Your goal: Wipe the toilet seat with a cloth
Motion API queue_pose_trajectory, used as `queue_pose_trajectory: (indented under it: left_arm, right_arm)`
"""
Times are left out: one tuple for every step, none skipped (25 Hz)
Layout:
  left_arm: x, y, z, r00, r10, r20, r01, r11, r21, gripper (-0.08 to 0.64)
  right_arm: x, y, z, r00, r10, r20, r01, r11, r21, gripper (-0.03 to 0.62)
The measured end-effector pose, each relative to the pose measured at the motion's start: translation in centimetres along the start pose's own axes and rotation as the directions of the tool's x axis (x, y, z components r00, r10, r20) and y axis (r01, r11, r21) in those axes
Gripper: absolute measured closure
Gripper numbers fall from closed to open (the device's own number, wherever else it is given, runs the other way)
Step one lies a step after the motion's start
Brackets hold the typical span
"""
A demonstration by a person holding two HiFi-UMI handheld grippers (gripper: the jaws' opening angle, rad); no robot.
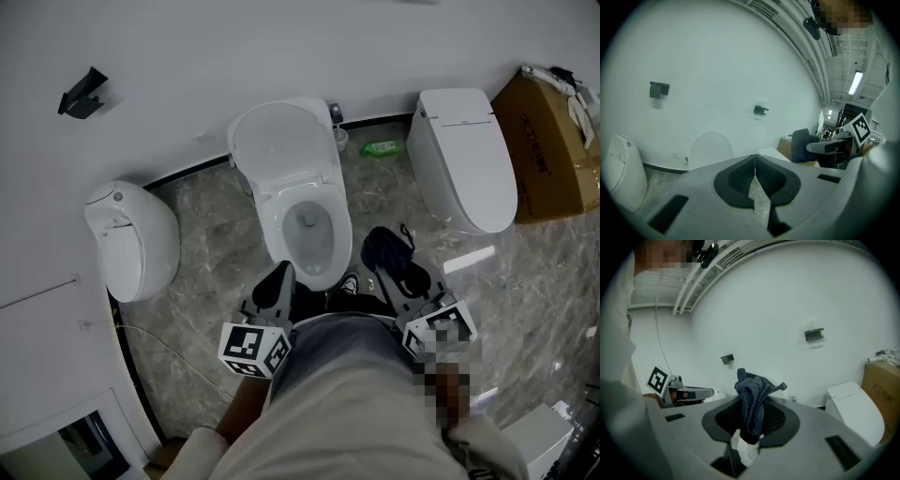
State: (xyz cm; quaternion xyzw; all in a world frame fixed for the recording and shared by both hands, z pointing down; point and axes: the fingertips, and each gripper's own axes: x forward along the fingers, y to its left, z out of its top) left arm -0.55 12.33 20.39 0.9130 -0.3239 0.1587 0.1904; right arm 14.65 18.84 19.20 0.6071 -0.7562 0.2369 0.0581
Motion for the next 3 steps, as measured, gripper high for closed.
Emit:
queue_pose_trajectory:
  left_arm:
    - [0.07,-0.3,-0.06,1.0,-0.012,-0.004,0.012,1.0,0.0,0.551]
    - [0.13,-0.57,-0.13,1.0,-0.024,-0.009,0.024,1.0,-0.002,0.551]
    - [0.17,-0.84,-0.21,0.999,-0.037,-0.014,0.037,0.999,-0.003,0.551]
  right_arm:
    - [-0.09,0.01,-0.06,1.0,0.005,0.002,-0.005,1.0,0.02,0.509]
    - [-0.17,0.02,-0.12,1.0,0.009,0.003,-0.009,0.999,0.039,0.509]
    - [-0.25,0.05,-0.18,1.0,0.013,0.004,-0.013,0.998,0.056,0.509]
